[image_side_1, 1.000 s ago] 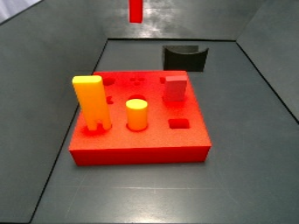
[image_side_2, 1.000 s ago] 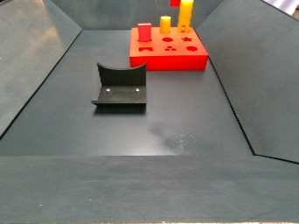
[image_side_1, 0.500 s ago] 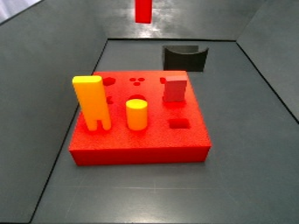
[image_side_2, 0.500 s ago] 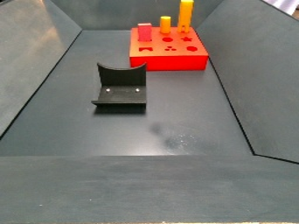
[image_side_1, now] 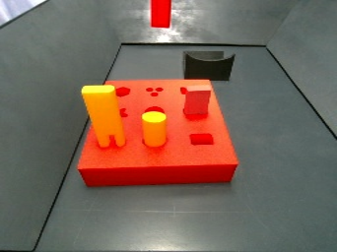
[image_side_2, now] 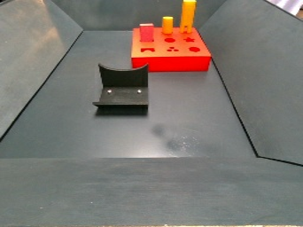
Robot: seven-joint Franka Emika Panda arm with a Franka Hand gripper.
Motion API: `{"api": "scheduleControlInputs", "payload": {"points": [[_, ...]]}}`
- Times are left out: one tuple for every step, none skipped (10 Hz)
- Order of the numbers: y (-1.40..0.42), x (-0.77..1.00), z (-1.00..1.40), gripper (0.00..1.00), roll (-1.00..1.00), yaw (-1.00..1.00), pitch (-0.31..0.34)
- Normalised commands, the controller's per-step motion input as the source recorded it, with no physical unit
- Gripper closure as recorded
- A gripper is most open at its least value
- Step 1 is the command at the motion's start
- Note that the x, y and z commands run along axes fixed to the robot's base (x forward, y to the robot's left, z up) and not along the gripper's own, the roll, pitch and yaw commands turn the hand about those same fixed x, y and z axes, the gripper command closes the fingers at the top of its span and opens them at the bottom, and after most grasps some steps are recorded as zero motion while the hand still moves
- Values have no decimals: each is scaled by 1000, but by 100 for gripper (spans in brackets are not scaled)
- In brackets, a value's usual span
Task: Pick up the arch object. Move up. Move to above the board. Insert the arch object.
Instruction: Insert the arch object.
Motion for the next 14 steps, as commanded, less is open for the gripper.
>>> {"api": "scheduleControlInputs", "payload": {"points": [[114, 166, -163, 100, 0, -906, 0], [129, 140, -214, 100, 0, -900, 0], [131, 134, -220, 100, 0, -894, 0], [146, 126, -260, 100, 11, -871, 0], [177, 114, -334, 100, 44, -829, 24], [200, 114, -394, 100, 66, -800, 57], [251, 114, -520, 100, 114, -726, 130], [263, 114, -546, 100, 124, -706, 144], [226, 103, -446, 100, 84, -780, 84], [174, 111, -314, 100, 31, -851, 4], [140, 137, -246, 100, 0, -880, 0], [120, 180, -183, 100, 0, -903, -4], [117, 183, -174, 100, 0, -903, -6], [114, 183, -171, 100, 0, -906, -9]]}}
